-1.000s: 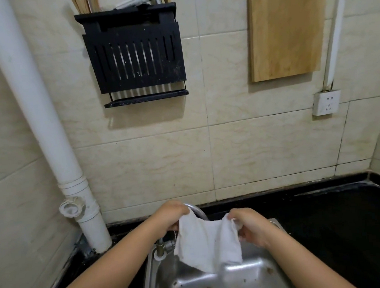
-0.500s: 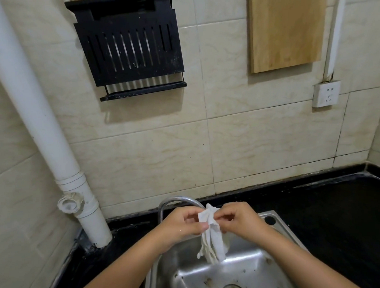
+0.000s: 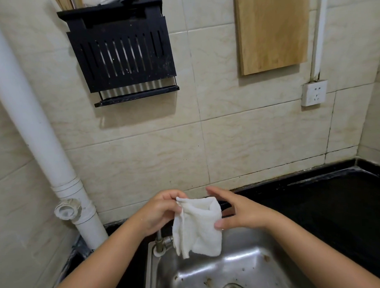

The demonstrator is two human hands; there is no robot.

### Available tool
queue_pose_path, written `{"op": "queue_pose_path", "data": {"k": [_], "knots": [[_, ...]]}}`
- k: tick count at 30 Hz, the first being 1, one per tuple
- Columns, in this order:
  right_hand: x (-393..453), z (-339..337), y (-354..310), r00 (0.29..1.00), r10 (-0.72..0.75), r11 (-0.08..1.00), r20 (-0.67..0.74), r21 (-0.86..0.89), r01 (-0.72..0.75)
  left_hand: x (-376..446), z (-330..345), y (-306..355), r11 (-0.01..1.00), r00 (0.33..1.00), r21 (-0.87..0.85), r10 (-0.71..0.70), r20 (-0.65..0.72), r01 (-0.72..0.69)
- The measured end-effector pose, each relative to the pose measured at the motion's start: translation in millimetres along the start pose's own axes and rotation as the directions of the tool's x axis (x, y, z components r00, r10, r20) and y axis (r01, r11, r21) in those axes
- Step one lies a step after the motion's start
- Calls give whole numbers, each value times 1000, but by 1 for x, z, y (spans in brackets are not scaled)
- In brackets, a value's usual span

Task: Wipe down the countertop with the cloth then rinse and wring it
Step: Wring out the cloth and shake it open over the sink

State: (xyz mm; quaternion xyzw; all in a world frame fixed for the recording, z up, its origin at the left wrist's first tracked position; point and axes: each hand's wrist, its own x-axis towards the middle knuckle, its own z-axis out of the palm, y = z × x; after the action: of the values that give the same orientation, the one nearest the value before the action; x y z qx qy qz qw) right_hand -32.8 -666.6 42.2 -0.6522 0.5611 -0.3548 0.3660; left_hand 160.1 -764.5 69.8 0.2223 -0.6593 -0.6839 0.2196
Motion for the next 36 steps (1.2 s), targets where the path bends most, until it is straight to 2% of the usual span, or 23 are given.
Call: {"op": "queue_pose_path", "data": {"k": [2,5,7,8,10,13,15,16,17,18,20,21,23,24,26,29,31,34,36], "knots": [[1,-1,-8,999,-32,989,0,146,32,-1,1,11,1000,1000,-19,18,-6,-18],[5,-4,-28,986,-47,936,-159,339,99,2,-2,23,995,989,-83,51,-136,-63],[11,-8,-40,967,-24,913,-253,388,124,5,-3,25,979,971,-182,47,-234,-91],[16,-9,-45,960,-19,931,-280,346,119,4,-2,24,969,965,-222,44,-259,-104],[25,-11,-57,952,-6,967,-307,240,83,6,-2,17,984,959,-144,58,-276,-101],[36,-18,-73,961,-14,1000,-275,19,20,9,-5,11,975,947,217,113,-302,-47],[47,-29,-79,968,-31,943,-248,-328,-53,13,-12,21,842,919,538,187,-346,31],[52,-33,-84,967,-32,897,-252,-434,-83,17,-16,29,764,906,642,223,-360,67],[58,-38,-92,966,-21,889,-257,-447,-100,21,-23,38,735,893,674,257,-370,68],[65,-42,-99,966,-7,919,-259,-382,-96,25,-28,50,735,887,675,276,-371,54],[81,-48,-118,958,35,986,-285,-143,-79,30,-35,79,792,882,610,283,-377,7],[90,-53,-127,952,23,997,-306,-63,-44,33,-38,95,833,876,553,278,-394,-15],[109,-65,-142,939,-84,995,-333,-71,64,39,-46,124,871,852,487,304,-426,-67],[117,-71,-151,925,-171,981,-340,-148,126,42,-51,135,843,827,529,362,-431,-94],[133,-83,-164,873,-364,903,-324,-352,246,49,-65,152,705,765,697,519,-382,-131],[160,-98,-168,786,-576,710,-225,-614,344,61,-83,167,521,660,831,696,-283,-193],[179,-106,-163,773,-612,620,-167,-708,339,74,-96,169,443,598,879,758,-262,-177],[205,-115,-155,777,-622,544,-96,-767,341,95,-113,167,310,583,944,790,-191,-111],[219,-120,-150,766,-636,511,-89,-793,332,107,-122,165,270,580,959,797,-170,-90]]}}
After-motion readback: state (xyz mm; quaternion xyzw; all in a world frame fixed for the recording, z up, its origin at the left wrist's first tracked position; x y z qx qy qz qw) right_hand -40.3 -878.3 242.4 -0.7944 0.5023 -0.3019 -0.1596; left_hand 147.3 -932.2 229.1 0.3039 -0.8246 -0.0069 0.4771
